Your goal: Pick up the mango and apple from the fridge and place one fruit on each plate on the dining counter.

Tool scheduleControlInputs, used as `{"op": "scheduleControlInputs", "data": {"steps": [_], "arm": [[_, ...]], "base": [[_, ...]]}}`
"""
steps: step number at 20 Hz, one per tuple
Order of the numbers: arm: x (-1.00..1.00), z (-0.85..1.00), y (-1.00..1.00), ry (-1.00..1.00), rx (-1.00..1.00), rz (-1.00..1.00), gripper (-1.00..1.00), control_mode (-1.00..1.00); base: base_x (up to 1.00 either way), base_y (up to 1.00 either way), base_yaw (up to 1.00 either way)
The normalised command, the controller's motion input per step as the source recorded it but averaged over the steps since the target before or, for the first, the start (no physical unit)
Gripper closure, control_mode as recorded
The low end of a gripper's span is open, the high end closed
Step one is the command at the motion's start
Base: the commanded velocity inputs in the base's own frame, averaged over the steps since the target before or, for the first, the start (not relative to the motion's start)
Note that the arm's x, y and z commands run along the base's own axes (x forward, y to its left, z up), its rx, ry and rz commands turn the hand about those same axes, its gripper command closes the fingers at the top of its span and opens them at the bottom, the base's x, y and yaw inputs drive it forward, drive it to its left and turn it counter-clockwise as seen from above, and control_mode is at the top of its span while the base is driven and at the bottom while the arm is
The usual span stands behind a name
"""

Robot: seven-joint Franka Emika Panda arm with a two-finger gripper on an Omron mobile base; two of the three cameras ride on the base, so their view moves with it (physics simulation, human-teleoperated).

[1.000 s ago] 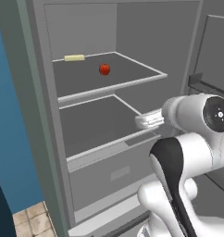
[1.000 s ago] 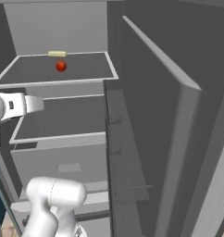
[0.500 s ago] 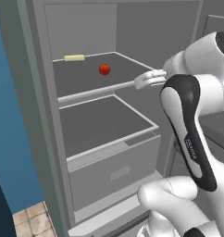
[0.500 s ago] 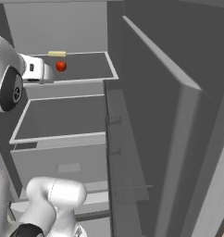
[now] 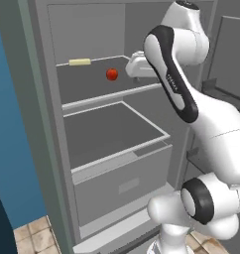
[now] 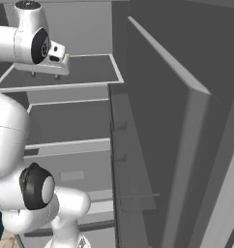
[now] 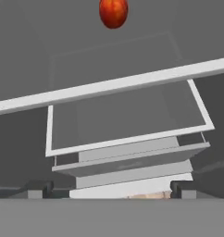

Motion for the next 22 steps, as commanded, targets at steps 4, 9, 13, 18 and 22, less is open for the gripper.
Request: {"op": "scheduleControlInputs", "data": {"steps": [4, 9, 13, 18, 22], "arm": [[1.0, -0.39, 0.19, 0.05, 0.0, -0.02, -1.0, -1.0], [1.0, -0.22, 0.22, -0.02, 0.0, 0.0, -1.0, -1.0], [1.0, -0.29, 0.27, -0.09, 0.0, 0.0, -1.0, -1.0], [0.79, -0.02, 0.14, -0.2, 0.0, 0.0, -1.0, -1.0], [0.62, -0.05, 0.09, -0.31, 0.0, 0.0, -1.0, -1.0]], "base": [[0.0, 0.0, 0.0], [0.0, 0.0, 0.0], [0.0, 0.0, 0.0], [0.0, 0.0, 0.0], [0.0, 0.0, 0.0]]}}
